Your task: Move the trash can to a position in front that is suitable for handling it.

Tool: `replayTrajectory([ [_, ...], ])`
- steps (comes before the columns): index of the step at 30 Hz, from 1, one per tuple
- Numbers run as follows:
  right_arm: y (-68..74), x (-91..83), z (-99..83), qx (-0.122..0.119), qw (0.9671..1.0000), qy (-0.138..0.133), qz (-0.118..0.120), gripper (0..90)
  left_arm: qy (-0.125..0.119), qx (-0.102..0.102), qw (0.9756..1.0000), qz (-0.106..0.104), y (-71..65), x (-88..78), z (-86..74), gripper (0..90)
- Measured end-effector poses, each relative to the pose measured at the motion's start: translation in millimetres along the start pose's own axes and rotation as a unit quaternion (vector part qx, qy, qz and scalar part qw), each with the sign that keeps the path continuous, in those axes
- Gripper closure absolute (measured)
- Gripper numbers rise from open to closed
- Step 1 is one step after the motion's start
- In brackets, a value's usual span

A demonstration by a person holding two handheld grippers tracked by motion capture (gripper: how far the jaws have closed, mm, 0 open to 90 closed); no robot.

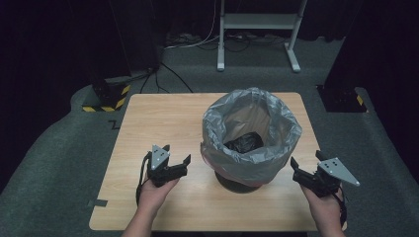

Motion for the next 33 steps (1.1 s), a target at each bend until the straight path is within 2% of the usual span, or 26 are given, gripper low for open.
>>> replayTrajectory([
  [3,-4.5,-5.0,7.6,0.002,0.9998,-0.020,-0.002,13.4,-0.010,-0.007,0.9999,-0.011,-5.1,-1.3,5.4,14.3],
  [5,-6.1,-8.3,12.0,0.003,0.9995,-0.032,-0.001,13.4,-0.011,-0.005,0.9999,-0.007,-6.8,-2.8,7.8,13.5],
  [8,-8.2,-12.5,18.5,0.005,0.9989,-0.046,-0.003,13.5,-0.018,0.018,0.9997,-0.006,-10.0,-4.2,11.6,10.9],
  [12,-8.2,-16.9,26.7,0.000,0.9978,-0.066,-0.002,13.4,-0.034,0.029,0.9988,-0.018,-13.1,-7.5,17.9,6.3],
  [14,-8.5,-19.0,30.3,0.001,0.9973,-0.074,-0.001,13.4,-0.041,0.029,0.9985,-0.022,-14.6,-9.4,21.1,7.3],
  [17,-8.7,-22.0,35.0,0.002,0.9964,-0.084,-0.003,13.4,-0.057,0.033,0.9974,-0.029,-16.9,-13.8,26.3,13.4],
  [19,-8.6,-23.4,37.8,0.001,0.9961,-0.089,-0.003,13.3,-0.069,0.032,0.9964,-0.038,-19.3,-16.7,29.5,14.0],
  [23,-7.6,-25.1,43.3,-0.002,0.9954,-0.096,-0.008,13.0,-0.085,0.029,0.9952,-0.039,-21.2,-20.8,34.1,14.3],
  [26,-6.6,-26.0,47.0,-0.007,0.9948,-0.100,-0.013,12.9,-0.108,0.023,0.9930,-0.041,-23.2,-25.9,40.8,14.3],
  [30,-3.7,-26.7,51.0,-0.008,0.9942,-0.107,-0.012,12.5,-0.128,0.015,0.9908,-0.040,-25.2,-29.5,47.1,10.9],
  [33,-0.3,-27.0,52.4,-0.010,0.9942,-0.107,-0.002,11.6,-0.142,0.011,0.9889,-0.044,-28.0,-30.7,51.9,13.0],
])
Point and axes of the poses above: each handheld gripper's, and its own axes: x roughly forward along the jaws, z roughly out of its top, y roughly to its left, the point moved 6 cm from there along x, roughly forward along the jaws, and after that the axes turned 10 degrees about -y, right-handed, at the moved point
